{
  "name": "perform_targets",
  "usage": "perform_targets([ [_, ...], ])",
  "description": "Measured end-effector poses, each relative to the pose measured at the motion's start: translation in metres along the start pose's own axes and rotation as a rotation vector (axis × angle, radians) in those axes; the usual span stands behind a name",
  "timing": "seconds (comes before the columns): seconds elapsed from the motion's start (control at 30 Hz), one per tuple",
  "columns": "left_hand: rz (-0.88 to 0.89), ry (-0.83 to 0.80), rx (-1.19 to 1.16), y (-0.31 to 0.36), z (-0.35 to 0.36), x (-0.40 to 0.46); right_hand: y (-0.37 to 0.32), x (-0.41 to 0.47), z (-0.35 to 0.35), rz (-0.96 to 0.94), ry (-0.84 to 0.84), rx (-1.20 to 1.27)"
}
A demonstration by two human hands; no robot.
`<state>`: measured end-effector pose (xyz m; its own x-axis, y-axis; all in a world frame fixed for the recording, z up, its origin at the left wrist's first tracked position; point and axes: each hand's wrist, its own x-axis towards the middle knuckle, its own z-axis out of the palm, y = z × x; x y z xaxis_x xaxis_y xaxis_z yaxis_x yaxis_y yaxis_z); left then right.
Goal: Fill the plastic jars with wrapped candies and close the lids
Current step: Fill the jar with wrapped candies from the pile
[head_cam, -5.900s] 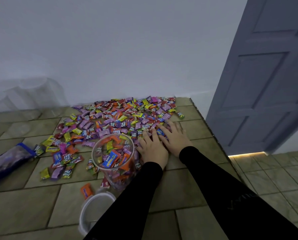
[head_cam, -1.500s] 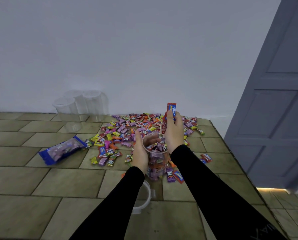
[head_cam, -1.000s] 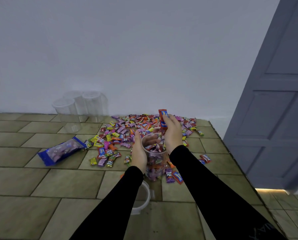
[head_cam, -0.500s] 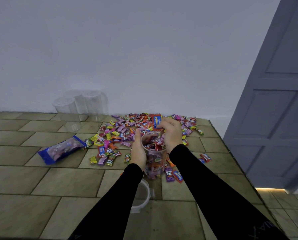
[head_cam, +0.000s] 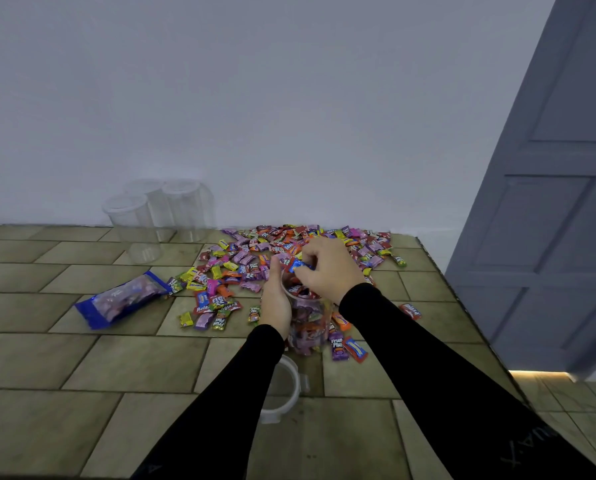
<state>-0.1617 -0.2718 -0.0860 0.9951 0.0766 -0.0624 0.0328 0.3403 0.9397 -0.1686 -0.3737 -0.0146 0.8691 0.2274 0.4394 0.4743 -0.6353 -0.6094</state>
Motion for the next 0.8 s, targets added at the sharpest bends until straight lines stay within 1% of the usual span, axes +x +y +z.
perform_targets([
  [0.1, 0.017, -0.02, 0.042, 0.0, 0.0, 0.0, 0.004, -0.002, -0.009, -0.027, -0.095, -0.158],
  [0.23, 0.043, -0.039, 0.043, 0.002, 0.003, -0.006, 0.001, -0.004, -0.023, -0.118, -0.181, -0.15],
  [0.3, 0.019, -0.029, 0.035, 0.004, 0.002, -0.007, -0.008, -0.002, -0.03, -0.095, -0.316, -0.177],
  [0.37, 0.007, -0.026, 0.043, 0.006, 0.003, -0.006, -0.019, 0.005, -0.034, -0.037, -0.482, -0.293],
  [0.47, -0.018, -0.018, 0.066, 0.007, 0.004, -0.007, -0.034, 0.017, -0.033, 0.03, -0.621, -0.452],
  [0.57, -0.015, -0.02, 0.055, 0.005, 0.0, -0.006, -0.042, 0.025, -0.028, 0.084, -0.666, -0.603],
  [0.63, -0.014, -0.025, 0.049, 0.006, 0.0, -0.008, -0.045, 0.027, -0.025, 0.08, -0.65, -0.691],
  [0.8, -0.006, -0.041, 0.017, 0.009, 0.004, -0.008, -0.044, 0.024, -0.02, 0.113, -0.604, -0.71],
])
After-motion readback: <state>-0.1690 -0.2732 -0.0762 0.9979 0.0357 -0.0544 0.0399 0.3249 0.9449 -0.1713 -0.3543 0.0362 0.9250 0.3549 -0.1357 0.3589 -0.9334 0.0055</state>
